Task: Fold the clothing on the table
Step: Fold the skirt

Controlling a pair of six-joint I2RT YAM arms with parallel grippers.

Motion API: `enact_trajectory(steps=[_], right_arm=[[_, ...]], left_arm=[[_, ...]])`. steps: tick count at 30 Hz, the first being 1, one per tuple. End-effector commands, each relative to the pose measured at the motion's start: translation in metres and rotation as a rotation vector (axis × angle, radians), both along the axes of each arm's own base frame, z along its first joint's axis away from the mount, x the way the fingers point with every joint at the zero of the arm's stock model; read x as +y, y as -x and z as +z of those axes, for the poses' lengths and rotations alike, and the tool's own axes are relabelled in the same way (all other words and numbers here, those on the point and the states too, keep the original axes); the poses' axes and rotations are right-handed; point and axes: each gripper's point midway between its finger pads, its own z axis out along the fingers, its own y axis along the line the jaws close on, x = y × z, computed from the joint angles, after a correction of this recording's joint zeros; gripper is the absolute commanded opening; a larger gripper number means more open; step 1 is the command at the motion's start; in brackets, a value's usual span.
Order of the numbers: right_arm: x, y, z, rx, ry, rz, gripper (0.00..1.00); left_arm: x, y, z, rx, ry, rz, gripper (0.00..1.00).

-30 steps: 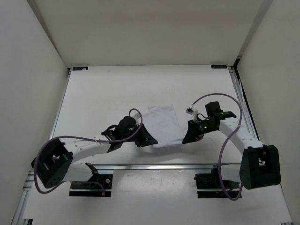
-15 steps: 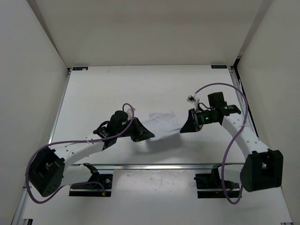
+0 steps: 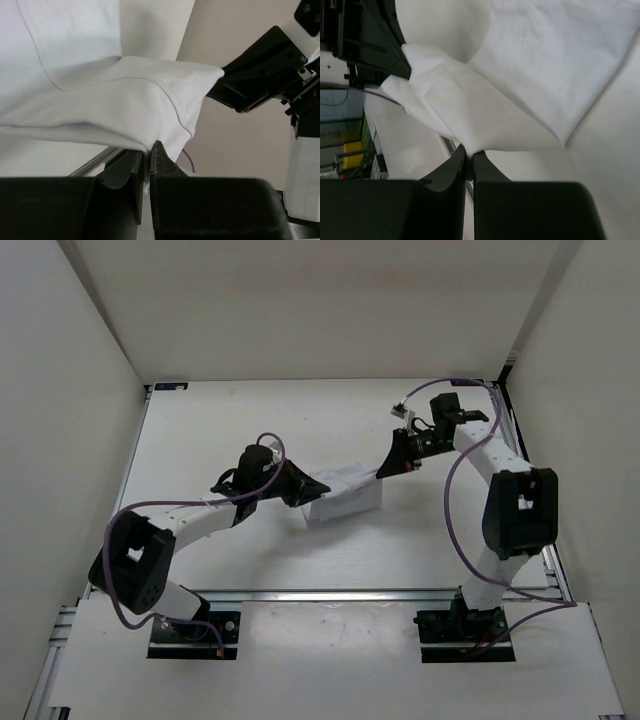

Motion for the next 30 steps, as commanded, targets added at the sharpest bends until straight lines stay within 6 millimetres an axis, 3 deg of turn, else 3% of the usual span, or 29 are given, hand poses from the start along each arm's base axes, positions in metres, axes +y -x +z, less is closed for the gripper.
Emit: enact_trajectory(steps=[1,6,11,13,16,19,22,27,30], right_arm=[[-0.003,-0.037,0.013,0.007,-0.044,-0.032,0.00],[0.001,-0.090,-0.008,0.016,0.016,-0.054,0.01],[0.014,-0.119,-0.015,0.006,-0.003,-0.065,0.00],[0.023,-0.129,-0.008,-0.018,-0.034,-0.056,0.00],[0.022,-0.142,-0.008,-0.043,-0.046,-0.056,0.00],[0.021,-0.147,-0.014,-0.055,-0.031,-0.058,0.02],[0.023,-0.148,-0.017,-0.060,-0.026,-0.055,0.08],[0.042,-0.154,-0.017,-0.107,-0.025,-0.022,0.11],[0.055,-0.163,-0.022,-0.134,-0.028,-0.013,0.19]], left_arm=[[0.000,-0.030,0.021,-0.029,0.063,0.031,0.00],[0.006,-0.056,0.001,0.026,0.088,0.092,0.00],[0.014,-0.089,-0.016,0.045,0.099,0.163,0.00],[0.013,-0.101,-0.009,0.026,0.110,0.165,0.00],[-0.007,-0.101,-0.013,0.055,0.094,0.095,0.00],[-0.022,-0.099,-0.014,0.073,0.096,0.065,0.00],[-0.019,-0.096,-0.021,0.093,0.116,0.087,0.00],[-0.001,-0.100,-0.020,0.076,0.103,0.150,0.00],[0.021,-0.106,-0.020,0.067,0.124,0.243,0.00]])
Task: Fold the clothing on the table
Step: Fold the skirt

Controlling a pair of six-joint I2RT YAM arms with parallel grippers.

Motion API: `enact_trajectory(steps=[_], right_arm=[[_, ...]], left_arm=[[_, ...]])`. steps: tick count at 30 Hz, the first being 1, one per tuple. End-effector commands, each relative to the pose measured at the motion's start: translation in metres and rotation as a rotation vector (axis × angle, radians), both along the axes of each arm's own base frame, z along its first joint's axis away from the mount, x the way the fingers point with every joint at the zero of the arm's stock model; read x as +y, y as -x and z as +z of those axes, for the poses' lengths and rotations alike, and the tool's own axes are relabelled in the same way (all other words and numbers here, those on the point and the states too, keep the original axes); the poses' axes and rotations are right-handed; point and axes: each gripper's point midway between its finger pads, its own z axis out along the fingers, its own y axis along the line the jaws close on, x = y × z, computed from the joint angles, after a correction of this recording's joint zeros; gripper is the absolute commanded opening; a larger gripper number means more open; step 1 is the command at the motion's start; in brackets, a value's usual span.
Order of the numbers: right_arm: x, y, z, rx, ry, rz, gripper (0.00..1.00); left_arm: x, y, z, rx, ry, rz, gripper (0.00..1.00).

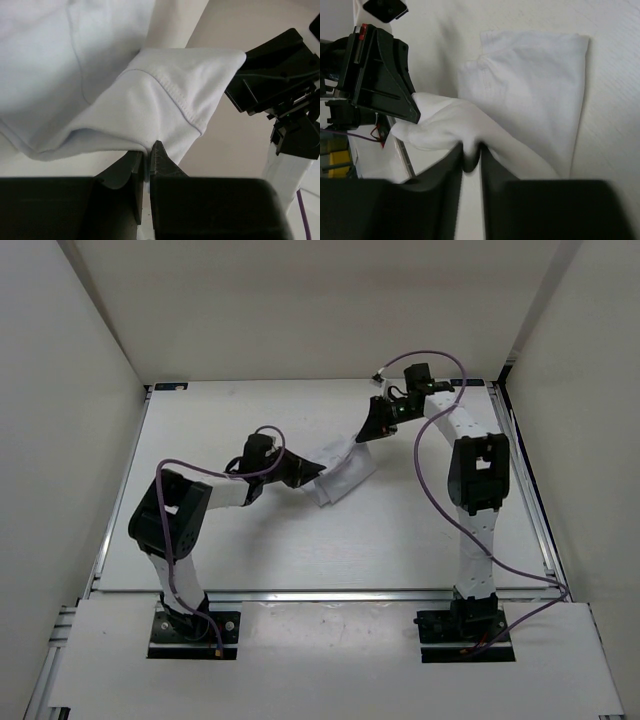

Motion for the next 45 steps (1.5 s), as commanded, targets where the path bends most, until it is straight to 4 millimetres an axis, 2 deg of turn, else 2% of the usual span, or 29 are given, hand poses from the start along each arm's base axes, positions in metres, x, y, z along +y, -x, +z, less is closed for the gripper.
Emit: enact_trajectory(steps=[1,2,3,4,5,6,7,8,9,13,16,18,20,21,22,23,25,26,27,28,29,32,36,37,39,41,42,44,45], right_arm=[[0.021,-0.020,0.003,-0.085,-0.009,0.011,0.30],[0.028,-0.022,0.003,-0.106,-0.010,0.020,0.40],[0.033,-0.024,0.002,-0.119,-0.011,0.023,0.63],[0.035,-0.025,0.000,-0.116,0.000,0.016,0.78],[0.039,-0.031,0.009,-0.145,-0.009,0.015,0.91],[0.041,-0.034,0.009,-0.154,-0.006,0.013,0.96],[0.043,-0.034,0.015,-0.173,-0.004,0.020,0.99],[0.046,-0.036,0.027,-0.208,-0.012,0.031,0.99],[0.047,-0.036,0.031,-0.220,-0.017,0.039,0.99],[0.045,-0.024,0.040,-0.217,-0.019,0.068,0.99],[0.040,-0.015,0.039,-0.225,-0.023,0.108,0.98],[0.033,-0.010,0.042,-0.223,-0.012,0.110,0.94],[0.025,-0.006,0.040,-0.206,-0.003,0.103,0.85],[0.022,-0.003,0.037,-0.191,0.005,0.102,0.71],[0.015,-0.003,0.033,-0.180,0.016,0.091,0.64],[0.009,-0.003,0.036,-0.176,0.010,0.080,0.49],[-0.005,0.000,0.032,-0.134,0.001,0.051,0.21],[-0.013,0.000,0.035,-0.134,-0.001,0.037,0.13],[-0.018,0.003,0.039,-0.128,-0.014,0.034,0.00],[-0.029,0.001,0.040,-0.119,-0.029,0.017,0.01],[-0.037,0.002,0.047,-0.119,-0.055,0.006,0.00],[-0.061,-0.002,0.059,-0.126,-0.067,-0.042,0.00],[-0.084,0.001,0.072,-0.137,-0.067,-0.067,0.00],[-0.084,0.003,0.076,-0.144,-0.068,-0.065,0.00],[-0.104,0.000,0.082,-0.155,-0.056,-0.107,0.00],[-0.114,0.002,0.086,-0.157,-0.045,-0.130,0.00],[-0.118,0.001,0.085,-0.152,-0.038,-0.143,0.00],[-0.127,0.001,0.084,-0.153,-0.025,-0.164,0.00],[-0.130,0.002,0.086,-0.165,-0.022,-0.168,0.00]], left_arm=[[0.031,-0.010,0.021,-0.056,0.040,0.126,0.00],[0.038,-0.016,0.025,-0.078,0.049,0.156,0.02],[0.052,-0.022,0.024,-0.085,0.045,0.200,0.04],[0.065,-0.028,0.021,-0.089,0.031,0.232,0.07],[0.073,-0.035,0.020,-0.099,0.025,0.258,0.10],[0.084,-0.044,0.021,-0.107,0.027,0.290,0.15],[0.097,-0.059,0.027,-0.143,0.026,0.324,0.35],[0.099,-0.064,0.028,-0.154,0.038,0.330,0.60],[0.104,-0.079,0.038,-0.186,0.059,0.359,0.98],[0.123,-0.122,0.059,-0.251,0.115,0.442,0.99],[0.123,-0.136,0.078,-0.291,0.162,0.461,0.99],[0.115,-0.137,0.088,-0.335,0.138,0.406,0.99],[0.083,-0.134,0.109,-0.421,0.072,0.241,0.98],[0.073,-0.122,0.089,-0.392,-0.037,0.134,0.99],[0.053,-0.112,0.082,-0.409,-0.137,0.006,0.99],[0.034,-0.104,0.089,-0.441,-0.170,-0.063,0.98],[0.017,-0.079,0.071,-0.469,-0.270,-0.198,0.99],[0.004,-0.067,0.068,-0.494,-0.263,-0.242,0.99],[-0.004,-0.052,0.056,-0.479,-0.248,-0.288,0.98],[-0.007,-0.049,0.055,-0.489,-0.222,-0.292,0.99],[-0.013,-0.037,0.040,-0.451,-0.173,-0.318,0.97],[-0.019,-0.023,0.009,-0.373,-0.120,-0.356,0.86],[-0.021,-0.036,-0.009,-0.382,-0.176,-0.334,0.86],[-0.020,-0.044,-0.018,-0.368,-0.177,-0.322,0.82],[-0.025,-0.057,-0.019,-0.372,-0.159,-0.302,0.72],[-0.030,-0.071,-0.028,-0.354,-0.139,-0.292,0.44],[-0.034,-0.074,-0.025,-0.349,-0.111,-0.298,0.22],[-0.037,-0.077,-0.038,-0.313,-0.085,-0.300,0.00],[-0.038,-0.079,-0.036,-0.300,-0.073,-0.291,0.00]])
